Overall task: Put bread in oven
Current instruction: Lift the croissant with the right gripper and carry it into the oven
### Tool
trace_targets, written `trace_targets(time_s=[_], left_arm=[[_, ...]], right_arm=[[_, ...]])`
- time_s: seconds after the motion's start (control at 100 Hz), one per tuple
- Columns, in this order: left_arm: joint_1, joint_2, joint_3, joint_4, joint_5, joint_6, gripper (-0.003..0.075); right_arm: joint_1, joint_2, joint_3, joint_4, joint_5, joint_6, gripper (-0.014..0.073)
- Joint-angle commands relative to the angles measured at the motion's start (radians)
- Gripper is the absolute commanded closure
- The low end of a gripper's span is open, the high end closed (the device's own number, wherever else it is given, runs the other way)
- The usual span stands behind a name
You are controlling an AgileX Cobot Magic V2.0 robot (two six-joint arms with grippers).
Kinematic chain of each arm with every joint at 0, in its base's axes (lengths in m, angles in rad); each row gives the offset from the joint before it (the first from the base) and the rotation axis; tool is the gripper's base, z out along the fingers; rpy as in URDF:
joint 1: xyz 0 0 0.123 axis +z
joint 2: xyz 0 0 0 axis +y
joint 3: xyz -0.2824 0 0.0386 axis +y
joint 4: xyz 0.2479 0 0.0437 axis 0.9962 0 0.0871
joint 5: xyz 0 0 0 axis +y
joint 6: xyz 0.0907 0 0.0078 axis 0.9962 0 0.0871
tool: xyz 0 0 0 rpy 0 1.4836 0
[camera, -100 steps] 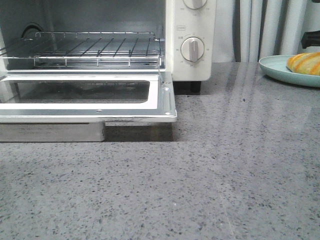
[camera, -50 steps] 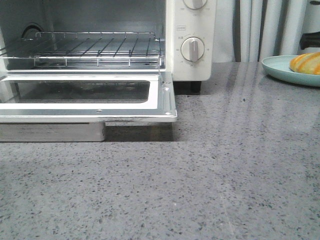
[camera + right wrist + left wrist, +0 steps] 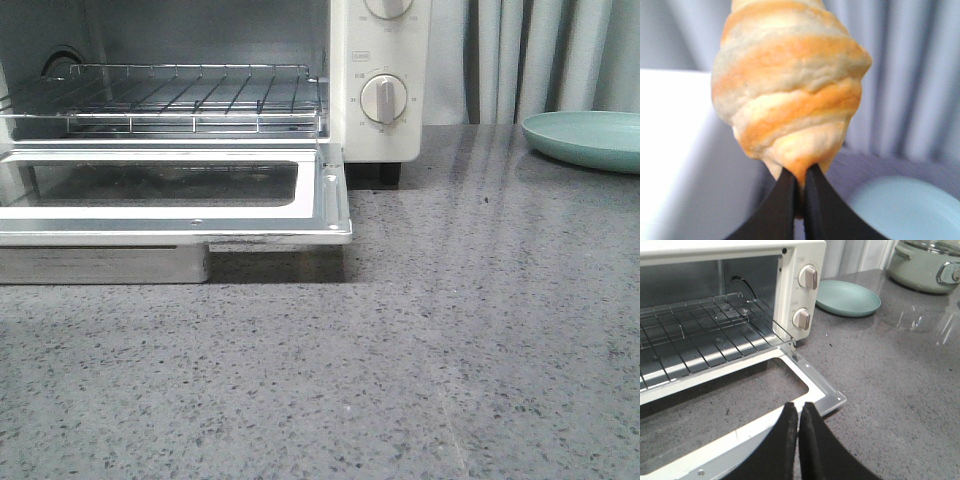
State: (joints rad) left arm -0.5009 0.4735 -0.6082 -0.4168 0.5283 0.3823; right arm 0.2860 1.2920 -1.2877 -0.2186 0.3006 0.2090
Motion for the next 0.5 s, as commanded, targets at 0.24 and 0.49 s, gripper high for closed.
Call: trace_targets(time_s=[0.24,0.49], left_arm=[[0.001,0.004,-0.026,-0.027,-0.091,-0.007,0.0741],[0.001,0.004,-0.026,-0.027,-0.089,-0.007,0.0741]], right_arm=[[0.504,0.0,-0.038,-0.177,-0.146,-0.002,0.0662],[0.629,0.153,-0.038,-0.207,-0.085,-0.002,0.0662]])
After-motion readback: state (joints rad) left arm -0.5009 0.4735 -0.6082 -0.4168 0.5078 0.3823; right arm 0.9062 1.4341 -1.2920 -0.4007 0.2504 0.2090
